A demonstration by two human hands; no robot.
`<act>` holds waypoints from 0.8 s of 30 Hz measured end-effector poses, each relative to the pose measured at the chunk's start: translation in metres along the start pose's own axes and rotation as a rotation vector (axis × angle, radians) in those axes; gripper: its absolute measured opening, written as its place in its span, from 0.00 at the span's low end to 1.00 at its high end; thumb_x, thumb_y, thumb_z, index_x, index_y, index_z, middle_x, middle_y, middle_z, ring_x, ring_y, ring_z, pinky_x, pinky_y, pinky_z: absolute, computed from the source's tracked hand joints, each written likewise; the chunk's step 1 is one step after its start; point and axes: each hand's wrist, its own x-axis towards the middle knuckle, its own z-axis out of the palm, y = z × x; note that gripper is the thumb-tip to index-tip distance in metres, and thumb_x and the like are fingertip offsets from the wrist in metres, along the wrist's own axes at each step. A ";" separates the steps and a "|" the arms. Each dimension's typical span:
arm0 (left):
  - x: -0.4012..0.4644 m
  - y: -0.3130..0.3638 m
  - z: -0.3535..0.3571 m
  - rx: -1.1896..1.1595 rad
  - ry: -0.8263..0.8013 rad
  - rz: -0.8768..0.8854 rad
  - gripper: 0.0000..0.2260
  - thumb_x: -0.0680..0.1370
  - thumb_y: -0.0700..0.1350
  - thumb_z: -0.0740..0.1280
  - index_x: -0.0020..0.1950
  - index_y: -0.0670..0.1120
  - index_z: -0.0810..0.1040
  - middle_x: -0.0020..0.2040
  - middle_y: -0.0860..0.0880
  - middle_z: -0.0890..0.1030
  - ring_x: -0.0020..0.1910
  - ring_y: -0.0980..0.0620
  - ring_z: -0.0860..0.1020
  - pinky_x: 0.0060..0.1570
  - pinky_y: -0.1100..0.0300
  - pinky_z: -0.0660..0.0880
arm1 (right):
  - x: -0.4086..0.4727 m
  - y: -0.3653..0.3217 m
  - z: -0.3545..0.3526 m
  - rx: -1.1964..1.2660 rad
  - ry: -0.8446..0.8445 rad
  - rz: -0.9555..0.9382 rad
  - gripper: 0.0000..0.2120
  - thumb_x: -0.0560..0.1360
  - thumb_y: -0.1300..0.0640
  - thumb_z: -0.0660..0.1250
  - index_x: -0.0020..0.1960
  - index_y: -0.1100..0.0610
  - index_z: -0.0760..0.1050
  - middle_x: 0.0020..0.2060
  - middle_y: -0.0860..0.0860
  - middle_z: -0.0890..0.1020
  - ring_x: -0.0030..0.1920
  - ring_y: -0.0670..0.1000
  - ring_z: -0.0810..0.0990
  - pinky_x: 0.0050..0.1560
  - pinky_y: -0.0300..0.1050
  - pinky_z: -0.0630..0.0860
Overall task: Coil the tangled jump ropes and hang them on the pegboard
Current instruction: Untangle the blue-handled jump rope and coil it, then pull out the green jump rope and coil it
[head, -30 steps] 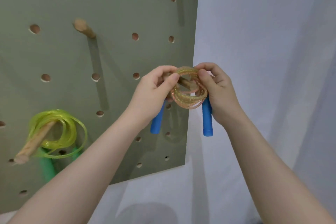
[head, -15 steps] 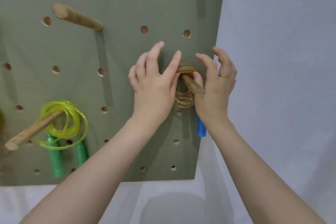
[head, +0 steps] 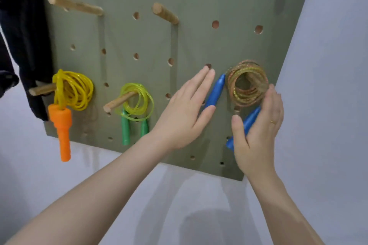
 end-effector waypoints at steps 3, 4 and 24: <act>-0.056 -0.024 -0.018 0.143 -0.156 0.079 0.24 0.77 0.48 0.58 0.72 0.43 0.63 0.73 0.41 0.63 0.69 0.42 0.67 0.65 0.48 0.68 | -0.045 -0.034 0.004 0.104 -0.003 -0.141 0.20 0.74 0.58 0.58 0.65 0.58 0.63 0.66 0.53 0.66 0.68 0.53 0.62 0.71 0.46 0.56; -0.081 -0.034 -0.026 0.160 -0.218 0.059 0.23 0.76 0.47 0.58 0.71 0.43 0.66 0.72 0.41 0.65 0.67 0.41 0.69 0.63 0.48 0.70 | -0.058 -0.048 0.012 0.141 -0.056 -0.189 0.17 0.73 0.59 0.58 0.62 0.58 0.65 0.62 0.54 0.69 0.64 0.54 0.65 0.70 0.42 0.57; -0.719 -0.009 -0.418 0.316 -0.528 -1.543 0.15 0.78 0.40 0.60 0.64 0.44 0.74 0.60 0.48 0.76 0.59 0.48 0.74 0.55 0.61 0.67 | -0.487 -0.492 0.234 0.342 -2.278 -0.528 0.14 0.80 0.54 0.56 0.62 0.55 0.73 0.55 0.51 0.76 0.52 0.52 0.75 0.49 0.41 0.72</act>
